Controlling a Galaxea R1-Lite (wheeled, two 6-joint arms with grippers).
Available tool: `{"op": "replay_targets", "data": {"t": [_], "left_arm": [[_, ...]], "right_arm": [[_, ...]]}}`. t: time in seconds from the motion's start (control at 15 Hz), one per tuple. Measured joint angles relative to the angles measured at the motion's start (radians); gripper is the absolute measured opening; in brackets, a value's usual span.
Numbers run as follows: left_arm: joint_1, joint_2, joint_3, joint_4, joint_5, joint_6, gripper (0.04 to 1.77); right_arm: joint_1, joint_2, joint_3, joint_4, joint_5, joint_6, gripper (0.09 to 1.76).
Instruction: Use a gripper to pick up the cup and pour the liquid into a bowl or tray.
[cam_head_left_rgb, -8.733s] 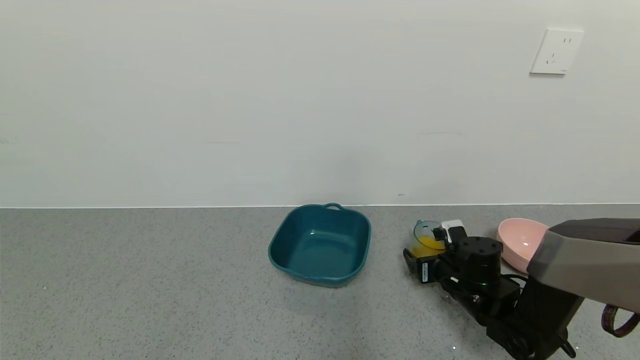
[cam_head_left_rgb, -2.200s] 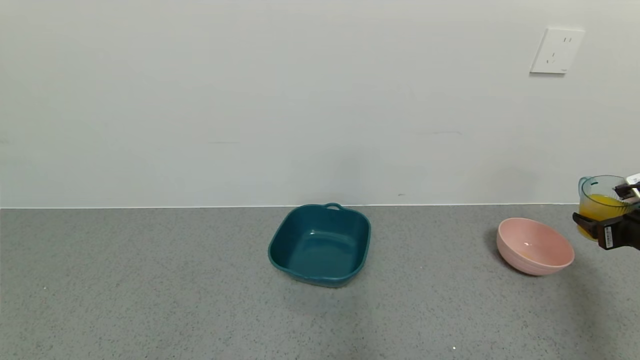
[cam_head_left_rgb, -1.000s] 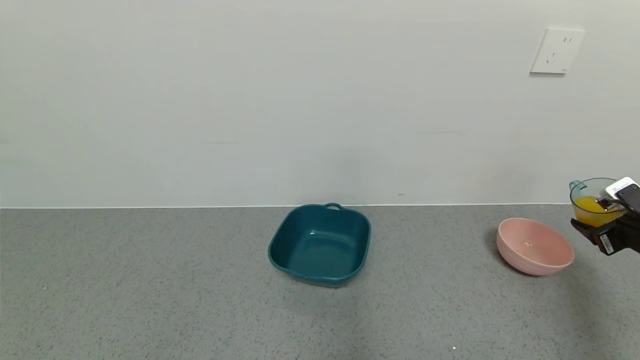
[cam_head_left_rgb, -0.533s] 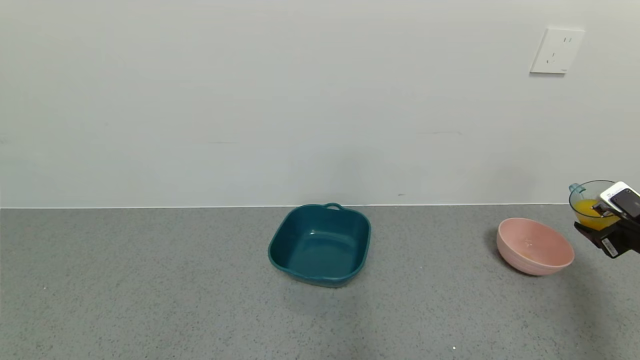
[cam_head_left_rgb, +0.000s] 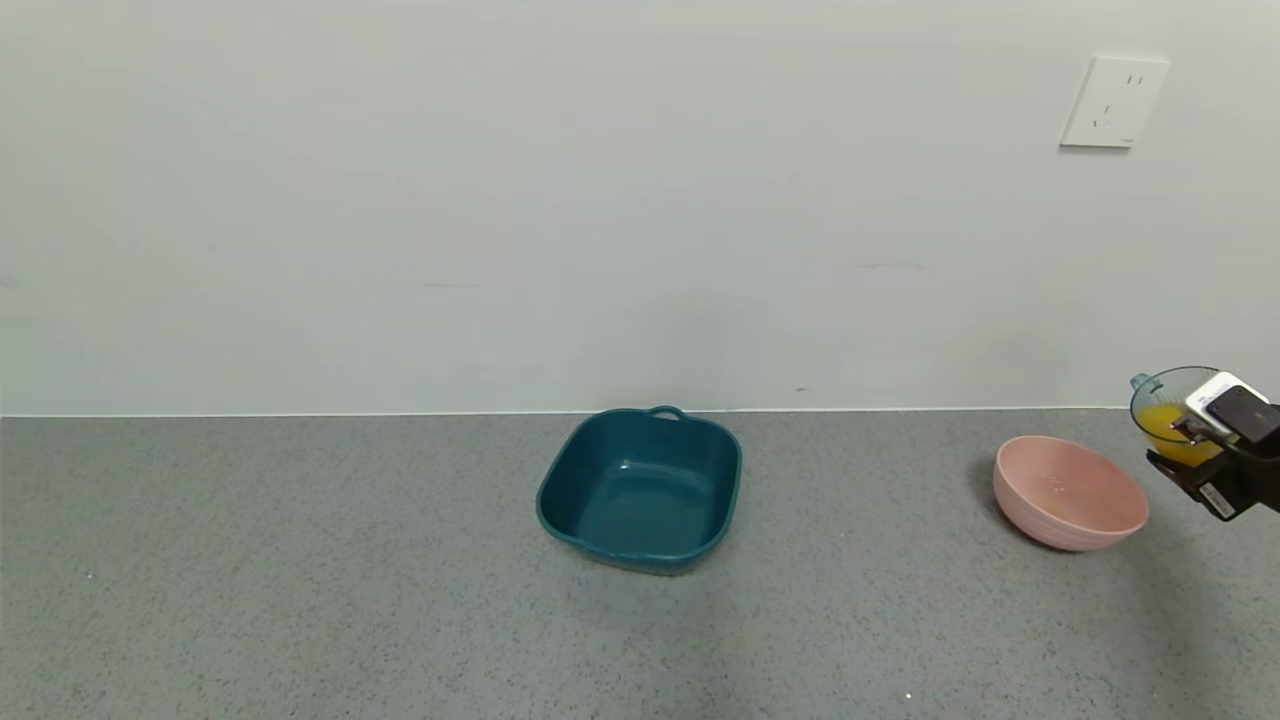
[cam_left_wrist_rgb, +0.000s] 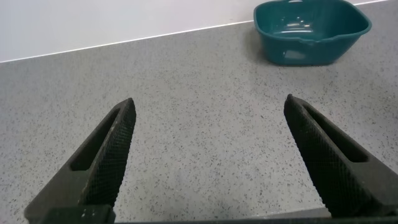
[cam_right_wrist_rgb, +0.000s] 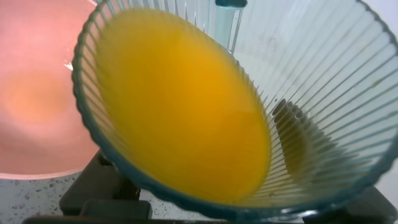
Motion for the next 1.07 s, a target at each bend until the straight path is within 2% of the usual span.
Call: {"op": "replay_targets", "data": {"t": [0.53, 1.07], "left_arm": [[0.0, 0.0, 0.0, 0.0, 0.0, 0.0, 1.72], [0.0, 0.0, 0.0, 0.0, 0.0, 0.0, 1.72]], "right_arm": [[0.007, 0.016, -0.008, 0.002, -0.034, -0.073, 1.35], [0.008, 0.029, -0.008, 0.002, -0.077, -0.213, 1.35]]}}
